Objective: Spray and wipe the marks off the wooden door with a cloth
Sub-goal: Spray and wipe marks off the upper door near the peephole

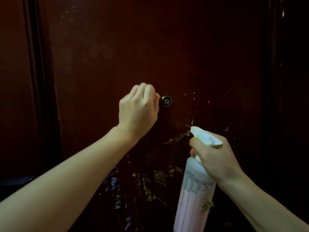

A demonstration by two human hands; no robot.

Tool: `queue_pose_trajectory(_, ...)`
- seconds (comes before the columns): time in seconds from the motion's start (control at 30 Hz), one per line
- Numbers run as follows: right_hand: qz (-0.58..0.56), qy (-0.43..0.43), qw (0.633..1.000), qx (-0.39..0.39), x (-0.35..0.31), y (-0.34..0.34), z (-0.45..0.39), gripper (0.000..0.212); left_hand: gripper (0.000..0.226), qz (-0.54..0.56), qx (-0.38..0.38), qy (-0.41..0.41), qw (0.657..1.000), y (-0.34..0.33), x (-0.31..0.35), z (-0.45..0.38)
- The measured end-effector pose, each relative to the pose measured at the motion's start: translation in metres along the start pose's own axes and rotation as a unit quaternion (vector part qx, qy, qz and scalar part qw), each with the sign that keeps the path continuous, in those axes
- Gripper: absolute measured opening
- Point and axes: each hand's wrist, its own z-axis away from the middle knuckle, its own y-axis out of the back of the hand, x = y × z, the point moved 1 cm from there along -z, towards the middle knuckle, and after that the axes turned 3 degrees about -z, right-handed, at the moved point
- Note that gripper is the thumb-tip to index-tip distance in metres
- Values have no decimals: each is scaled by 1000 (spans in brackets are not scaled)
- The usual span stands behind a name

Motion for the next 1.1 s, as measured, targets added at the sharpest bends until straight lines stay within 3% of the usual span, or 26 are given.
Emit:
queue_pose_trajectory(0.13,-14,-8,1000,-3,3,4,1,33,21,25,-46,-111,992,0,18,38)
queue_pose_trajectory(0.27,-26,-14,1000,3,3,10,2,39,19,32,-67,-158,985,2,14,31)
queue_pose_trajectory(0.43,-5,-20,1000,8,4,20,1,23,15,8,-13,-27,1000,5,-16,-12)
queue_pose_trajectory(0.6,3,-12,1000,0,5,24,0,26,14,-9,18,74,997,-3,-20,-33)
queue_pose_trajectory(0.67,-5,-16,1000,-2,4,25,1,31,13,0,17,64,998,-3,-13,-26)
queue_pose_trajectory(0.8,-13,-9,1000,-3,1,26,3,35,14,35,-28,-43,998,-2,5,2)
queue_pose_trajectory(1.0,5,-5,1000,-4,3,30,5,27,15,24,9,56,998,-12,17,-55)
queue_pose_trajectory(1.1,-3,-9,1000,-3,5,35,3,29,13,25,-21,6,999,-20,33,-66)
